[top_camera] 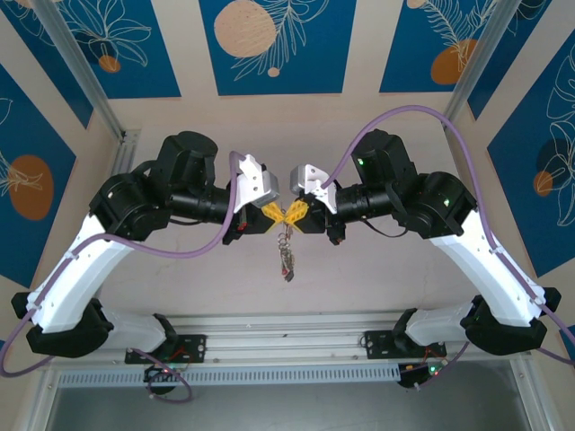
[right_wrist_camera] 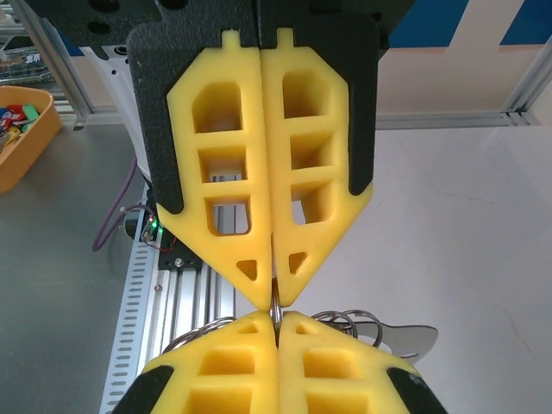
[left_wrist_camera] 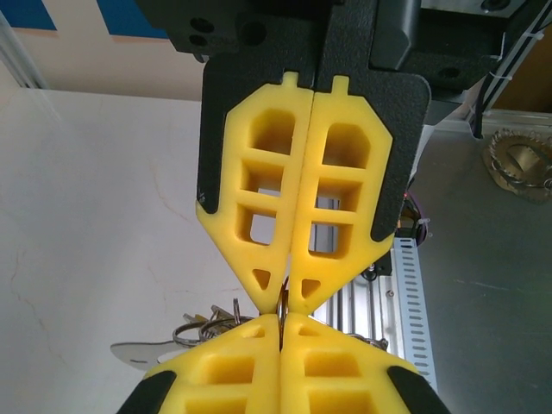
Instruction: Put the keys on the keyring
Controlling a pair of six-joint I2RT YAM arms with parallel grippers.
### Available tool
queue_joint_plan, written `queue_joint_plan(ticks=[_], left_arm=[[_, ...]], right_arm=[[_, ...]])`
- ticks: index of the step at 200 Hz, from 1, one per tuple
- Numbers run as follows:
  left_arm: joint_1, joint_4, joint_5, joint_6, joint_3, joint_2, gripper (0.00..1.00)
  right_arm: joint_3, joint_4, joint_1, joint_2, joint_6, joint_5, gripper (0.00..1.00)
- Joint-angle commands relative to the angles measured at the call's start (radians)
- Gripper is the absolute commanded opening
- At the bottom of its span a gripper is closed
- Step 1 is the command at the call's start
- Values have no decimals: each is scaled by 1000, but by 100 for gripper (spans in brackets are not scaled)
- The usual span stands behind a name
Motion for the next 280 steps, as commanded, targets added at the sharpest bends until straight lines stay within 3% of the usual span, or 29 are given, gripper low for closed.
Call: queue_joint_plan(ticks=[1,9,36,54,76,153,190,261,280], left_arm=[[-11,32,-8,28,-21,-5,0],[-11,39,-15,28,-28,-10,0],[-11,92,-33,26,-55,-43,0],[-11,103,-14,34,-58,-55,0],[-11,128,20,34,-75,-66,0],[-11,231,33,22,-120,-99,0],[-11,257,33,18,-128,-102,0],[-11,260,32,14,-131,-119,0],[-12,263,25,15,-134,-124,0]], right_arm=[[9,67,7,-31,9,-64,0],[6,71,7,-33,10,-58,0],[-12,87,7,-44,19,-47,23],[-23,87,1,-49,29,-65,28],[-36,83,-9,-49,40,-124,28],[-81,83,-27,-55,78,-131,28],[-105,146,-36,-58,124,-112,31],[-117,139,-49,-58,134,-2,28],[-117,150,-53,-58,143,25,32]])
